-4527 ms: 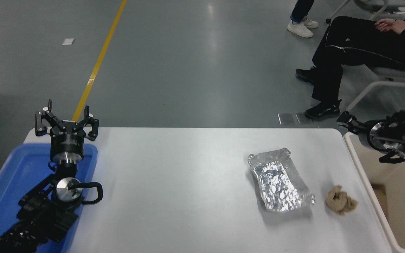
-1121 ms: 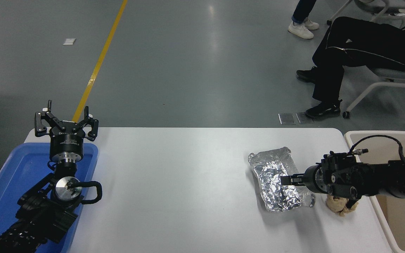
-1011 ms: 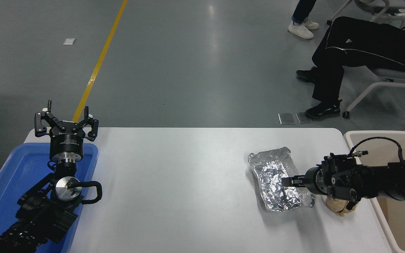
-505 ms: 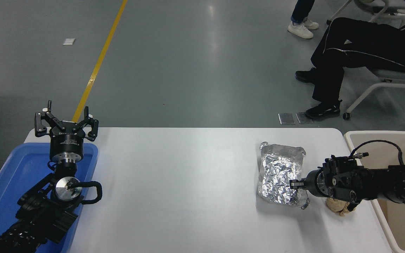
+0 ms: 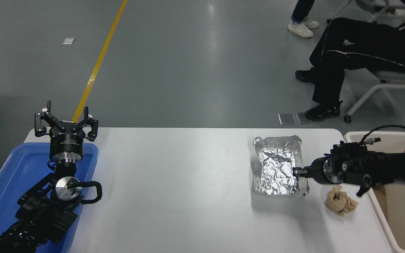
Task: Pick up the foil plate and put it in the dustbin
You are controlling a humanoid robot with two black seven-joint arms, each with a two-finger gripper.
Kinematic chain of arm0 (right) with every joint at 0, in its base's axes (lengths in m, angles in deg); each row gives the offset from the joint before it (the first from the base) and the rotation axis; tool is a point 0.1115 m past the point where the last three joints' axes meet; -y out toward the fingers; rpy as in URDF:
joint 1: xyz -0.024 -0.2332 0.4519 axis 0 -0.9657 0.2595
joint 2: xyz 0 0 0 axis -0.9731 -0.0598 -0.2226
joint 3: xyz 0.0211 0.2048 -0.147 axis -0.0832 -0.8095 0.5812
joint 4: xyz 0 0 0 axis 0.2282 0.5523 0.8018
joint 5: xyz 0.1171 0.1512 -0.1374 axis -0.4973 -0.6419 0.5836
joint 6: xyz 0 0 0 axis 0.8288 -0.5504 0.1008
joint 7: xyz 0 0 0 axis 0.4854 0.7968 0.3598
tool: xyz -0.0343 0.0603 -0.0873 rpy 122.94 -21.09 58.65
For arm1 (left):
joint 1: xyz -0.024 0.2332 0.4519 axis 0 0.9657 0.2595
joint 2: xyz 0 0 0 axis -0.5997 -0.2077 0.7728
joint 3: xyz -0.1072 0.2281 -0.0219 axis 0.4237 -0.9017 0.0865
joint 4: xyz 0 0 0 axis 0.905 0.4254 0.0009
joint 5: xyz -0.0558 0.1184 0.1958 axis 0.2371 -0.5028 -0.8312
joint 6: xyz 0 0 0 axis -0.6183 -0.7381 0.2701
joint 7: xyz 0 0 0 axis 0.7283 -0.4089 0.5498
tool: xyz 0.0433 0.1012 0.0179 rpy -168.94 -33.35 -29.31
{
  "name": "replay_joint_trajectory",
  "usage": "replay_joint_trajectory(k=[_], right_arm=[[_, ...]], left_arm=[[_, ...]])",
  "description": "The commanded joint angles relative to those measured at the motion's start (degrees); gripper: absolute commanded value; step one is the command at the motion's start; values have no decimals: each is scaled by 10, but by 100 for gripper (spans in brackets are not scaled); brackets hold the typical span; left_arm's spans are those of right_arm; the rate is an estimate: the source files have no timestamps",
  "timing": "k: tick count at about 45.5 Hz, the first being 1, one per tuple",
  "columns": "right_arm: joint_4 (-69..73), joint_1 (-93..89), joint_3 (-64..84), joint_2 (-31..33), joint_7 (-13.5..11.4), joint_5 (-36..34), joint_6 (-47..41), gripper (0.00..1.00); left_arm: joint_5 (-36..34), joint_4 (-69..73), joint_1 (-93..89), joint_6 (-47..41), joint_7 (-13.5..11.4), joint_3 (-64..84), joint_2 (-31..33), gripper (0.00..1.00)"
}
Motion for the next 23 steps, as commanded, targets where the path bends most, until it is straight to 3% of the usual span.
replay_joint_trajectory(k=[1,8,23], right_arm=[[132,152,79,68,6,-1,-17,0],[131,221,93,109,46,2,-91,0],[137,319,83,141,59,-2,-193,0]], left_arm=[[0,0,0,0,0,0,-1,99],[0,0,0,0,0,0,0,99],[0,0,0,0,0,0,0,99]])
